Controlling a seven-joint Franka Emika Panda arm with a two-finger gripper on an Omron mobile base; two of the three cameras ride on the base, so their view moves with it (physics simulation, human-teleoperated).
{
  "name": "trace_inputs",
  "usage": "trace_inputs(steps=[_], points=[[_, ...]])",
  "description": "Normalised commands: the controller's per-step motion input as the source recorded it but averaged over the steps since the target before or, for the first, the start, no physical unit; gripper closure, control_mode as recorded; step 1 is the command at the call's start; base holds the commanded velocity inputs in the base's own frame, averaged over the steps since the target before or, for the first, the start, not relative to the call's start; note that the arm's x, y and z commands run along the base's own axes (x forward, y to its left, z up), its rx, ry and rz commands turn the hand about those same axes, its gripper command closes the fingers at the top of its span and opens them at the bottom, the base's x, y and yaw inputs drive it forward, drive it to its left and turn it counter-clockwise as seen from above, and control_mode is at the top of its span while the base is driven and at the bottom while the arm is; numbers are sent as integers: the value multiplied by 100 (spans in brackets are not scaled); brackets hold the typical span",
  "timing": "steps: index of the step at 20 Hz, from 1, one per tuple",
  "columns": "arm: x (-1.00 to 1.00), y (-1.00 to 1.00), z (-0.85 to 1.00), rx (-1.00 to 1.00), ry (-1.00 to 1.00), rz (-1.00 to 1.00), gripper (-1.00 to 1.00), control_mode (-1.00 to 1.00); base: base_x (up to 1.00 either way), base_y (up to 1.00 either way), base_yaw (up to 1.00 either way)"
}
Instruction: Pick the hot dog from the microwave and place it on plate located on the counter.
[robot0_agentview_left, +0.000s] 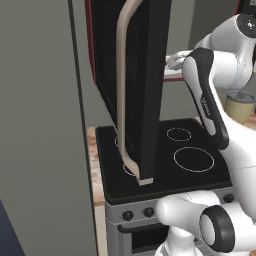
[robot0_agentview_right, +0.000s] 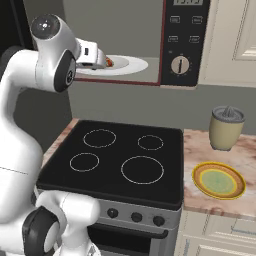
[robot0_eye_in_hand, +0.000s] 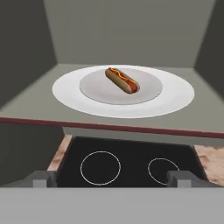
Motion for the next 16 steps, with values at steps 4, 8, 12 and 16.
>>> trace_inputs(steps=[4,8,12,16], points=[[63,-23,-12,0,-1,0,-100,-100,0,0,0],[77,-8,-32,0,-1,1,-100,-100,0,0,0],[97,0,-31,0,0,4,-100,-100,0,0,0],[100,-1,-8,2,0,5,-100,-100,0,0,0]])
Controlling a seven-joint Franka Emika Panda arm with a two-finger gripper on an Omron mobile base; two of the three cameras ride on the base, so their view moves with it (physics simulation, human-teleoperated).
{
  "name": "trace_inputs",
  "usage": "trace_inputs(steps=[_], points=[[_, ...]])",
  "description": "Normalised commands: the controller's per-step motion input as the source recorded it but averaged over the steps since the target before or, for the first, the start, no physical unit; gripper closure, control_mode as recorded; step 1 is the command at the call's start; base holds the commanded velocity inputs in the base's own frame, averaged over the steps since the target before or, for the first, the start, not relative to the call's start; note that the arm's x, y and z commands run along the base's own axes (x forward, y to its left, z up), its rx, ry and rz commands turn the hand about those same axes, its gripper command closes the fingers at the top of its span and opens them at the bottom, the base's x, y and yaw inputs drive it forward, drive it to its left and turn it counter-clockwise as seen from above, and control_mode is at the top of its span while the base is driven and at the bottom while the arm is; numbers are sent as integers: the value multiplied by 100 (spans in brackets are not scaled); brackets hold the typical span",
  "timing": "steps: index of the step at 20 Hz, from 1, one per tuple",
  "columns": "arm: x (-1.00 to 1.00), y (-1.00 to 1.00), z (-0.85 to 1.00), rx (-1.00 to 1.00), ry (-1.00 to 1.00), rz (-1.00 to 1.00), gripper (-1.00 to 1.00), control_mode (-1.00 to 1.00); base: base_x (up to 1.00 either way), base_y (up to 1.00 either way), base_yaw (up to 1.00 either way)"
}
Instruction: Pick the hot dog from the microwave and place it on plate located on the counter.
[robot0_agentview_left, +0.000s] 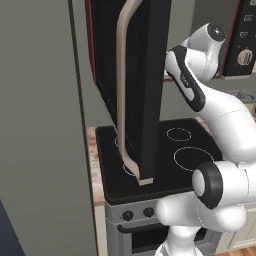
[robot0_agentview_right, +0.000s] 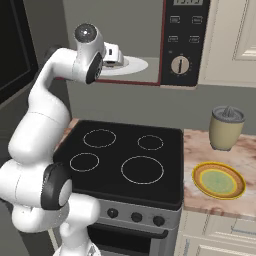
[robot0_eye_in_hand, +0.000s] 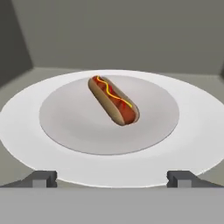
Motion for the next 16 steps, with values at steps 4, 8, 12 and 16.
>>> trace_inputs(steps=[4,8,12,16], points=[[94,-7,0,3,0,5,-100,-100,0,0,0],[77,0,3,0,0,3,-100,-100,0,0,0],[81,0,0,0,1,3,-100,-100,0,0,0],[70,0,0,1,3,3,-100,-100,0,0,0]])
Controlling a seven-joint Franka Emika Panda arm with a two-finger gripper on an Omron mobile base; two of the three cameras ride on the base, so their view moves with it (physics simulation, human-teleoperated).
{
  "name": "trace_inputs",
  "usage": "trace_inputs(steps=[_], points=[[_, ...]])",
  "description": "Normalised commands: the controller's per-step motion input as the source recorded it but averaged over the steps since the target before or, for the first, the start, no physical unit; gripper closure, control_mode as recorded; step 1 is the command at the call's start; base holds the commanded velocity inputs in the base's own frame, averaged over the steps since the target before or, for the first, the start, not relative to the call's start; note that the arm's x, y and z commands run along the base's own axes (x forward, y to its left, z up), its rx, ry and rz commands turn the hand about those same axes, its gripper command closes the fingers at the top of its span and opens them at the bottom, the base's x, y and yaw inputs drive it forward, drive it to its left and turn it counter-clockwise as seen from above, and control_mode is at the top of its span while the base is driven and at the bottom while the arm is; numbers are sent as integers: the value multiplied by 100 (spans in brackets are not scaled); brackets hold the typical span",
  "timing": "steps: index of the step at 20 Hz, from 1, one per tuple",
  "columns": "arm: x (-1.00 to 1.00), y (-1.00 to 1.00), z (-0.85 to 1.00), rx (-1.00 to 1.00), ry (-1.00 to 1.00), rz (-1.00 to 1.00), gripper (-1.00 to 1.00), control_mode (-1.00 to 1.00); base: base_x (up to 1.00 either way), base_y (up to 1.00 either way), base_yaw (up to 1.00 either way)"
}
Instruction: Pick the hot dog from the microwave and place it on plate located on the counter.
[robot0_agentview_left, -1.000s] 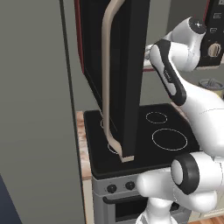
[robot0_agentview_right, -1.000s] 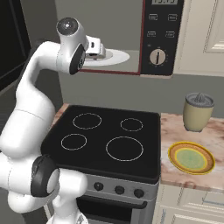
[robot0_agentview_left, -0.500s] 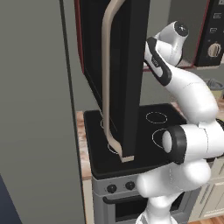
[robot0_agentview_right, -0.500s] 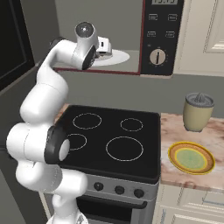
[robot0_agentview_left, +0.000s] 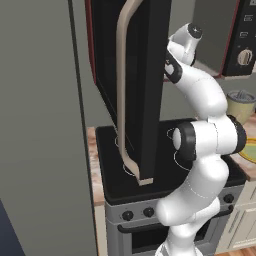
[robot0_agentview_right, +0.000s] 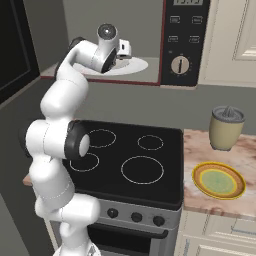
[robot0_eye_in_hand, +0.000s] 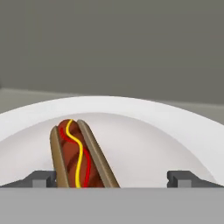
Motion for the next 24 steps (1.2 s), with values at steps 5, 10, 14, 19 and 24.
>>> trace_inputs(steps=[5,10,14,19,24], points=[[18,0,-9,0,2,5,-100,-100,0,0,0],[0,0,-15,0,3,5,-100,-100,0,0,0],[-3,4,-25,0,0,4,-100,-100,0,0,0],[-2,4,-9,0,0,2,-100,-100,0,0,0],[0,0,0,0,0,0,-100,-100,0,0,0]])
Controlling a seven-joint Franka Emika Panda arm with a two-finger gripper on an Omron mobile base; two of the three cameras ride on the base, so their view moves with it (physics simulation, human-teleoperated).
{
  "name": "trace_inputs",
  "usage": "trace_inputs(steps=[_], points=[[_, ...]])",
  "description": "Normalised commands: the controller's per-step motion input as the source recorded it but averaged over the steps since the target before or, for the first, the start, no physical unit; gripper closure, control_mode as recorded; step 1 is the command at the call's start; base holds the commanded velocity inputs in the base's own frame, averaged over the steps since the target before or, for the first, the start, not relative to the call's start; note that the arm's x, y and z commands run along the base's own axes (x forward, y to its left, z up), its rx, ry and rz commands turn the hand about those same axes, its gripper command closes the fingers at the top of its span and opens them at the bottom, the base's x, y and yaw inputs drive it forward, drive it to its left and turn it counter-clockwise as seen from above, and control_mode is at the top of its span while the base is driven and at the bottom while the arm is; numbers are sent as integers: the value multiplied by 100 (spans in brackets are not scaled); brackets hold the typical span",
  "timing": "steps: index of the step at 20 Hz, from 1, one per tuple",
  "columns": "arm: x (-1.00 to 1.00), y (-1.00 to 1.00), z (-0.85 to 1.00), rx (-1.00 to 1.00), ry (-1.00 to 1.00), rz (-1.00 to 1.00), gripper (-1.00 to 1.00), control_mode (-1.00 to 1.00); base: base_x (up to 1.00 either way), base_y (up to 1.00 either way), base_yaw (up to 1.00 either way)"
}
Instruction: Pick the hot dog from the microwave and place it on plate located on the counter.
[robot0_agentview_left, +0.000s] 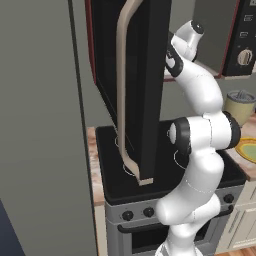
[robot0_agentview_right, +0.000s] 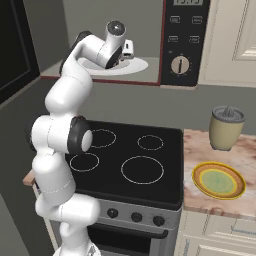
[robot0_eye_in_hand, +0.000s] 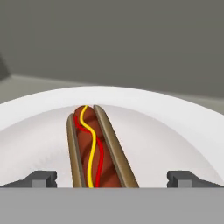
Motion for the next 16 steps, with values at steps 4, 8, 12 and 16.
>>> trace_inputs(steps=[4,8,12,16], points=[[0,0,0,0,0,0,100,-100,0,0,0],[0,0,0,0,0,0,100,-100,0,0,0],[0,0,0,0,0,0,100,-100,0,0,0],[0,0,0,0,0,0,100,-100,0,0,0]])
